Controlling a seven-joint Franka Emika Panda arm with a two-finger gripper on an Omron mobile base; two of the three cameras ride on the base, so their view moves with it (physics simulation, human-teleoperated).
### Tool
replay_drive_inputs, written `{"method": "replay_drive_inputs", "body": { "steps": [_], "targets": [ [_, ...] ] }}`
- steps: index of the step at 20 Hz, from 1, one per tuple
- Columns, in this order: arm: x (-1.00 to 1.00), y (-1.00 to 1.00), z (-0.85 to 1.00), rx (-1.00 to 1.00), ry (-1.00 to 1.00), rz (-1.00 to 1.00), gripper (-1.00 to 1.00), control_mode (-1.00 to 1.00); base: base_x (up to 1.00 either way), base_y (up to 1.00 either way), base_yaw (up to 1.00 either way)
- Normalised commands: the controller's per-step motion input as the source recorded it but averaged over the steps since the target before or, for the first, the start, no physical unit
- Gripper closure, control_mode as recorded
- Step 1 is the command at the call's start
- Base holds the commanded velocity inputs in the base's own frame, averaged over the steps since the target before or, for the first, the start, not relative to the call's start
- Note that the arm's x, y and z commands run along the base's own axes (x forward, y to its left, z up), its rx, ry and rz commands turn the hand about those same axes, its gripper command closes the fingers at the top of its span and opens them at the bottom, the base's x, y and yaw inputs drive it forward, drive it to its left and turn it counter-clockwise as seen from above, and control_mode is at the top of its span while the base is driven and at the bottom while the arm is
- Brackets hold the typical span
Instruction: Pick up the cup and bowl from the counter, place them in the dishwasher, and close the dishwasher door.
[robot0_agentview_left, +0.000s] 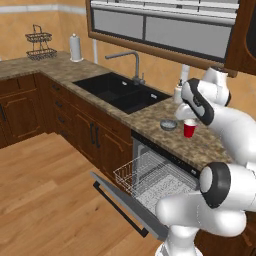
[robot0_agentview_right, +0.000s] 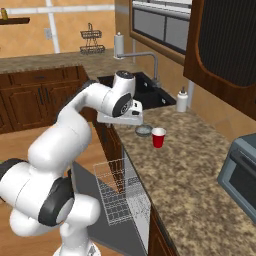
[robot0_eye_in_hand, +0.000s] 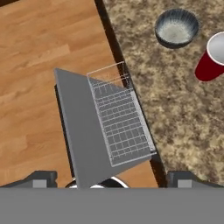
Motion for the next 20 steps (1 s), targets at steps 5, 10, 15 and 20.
{"method": "replay_drive_inputs", "body": {
  "steps": [5,10,15,20],
  "targets": [
    [0.64,-0.42,-0.4,-0.1,0.0,0.03,-1.0,-1.0,0.0,0.0,0.0],
    [0.5,-0.34,-0.25,-0.13,0.0,0.05,-1.0,-1.0,0.0,0.0,0.0],
    [0.51,-0.24,-0.28,-0.11,0.03,0.03,-1.0,-1.0,0.0,0.0,0.0],
    [0.47,-0.24,-0.39,-0.06,0.02,0.02,-1.0,-1.0,0.0,0.0,0.0]
  ]
}}
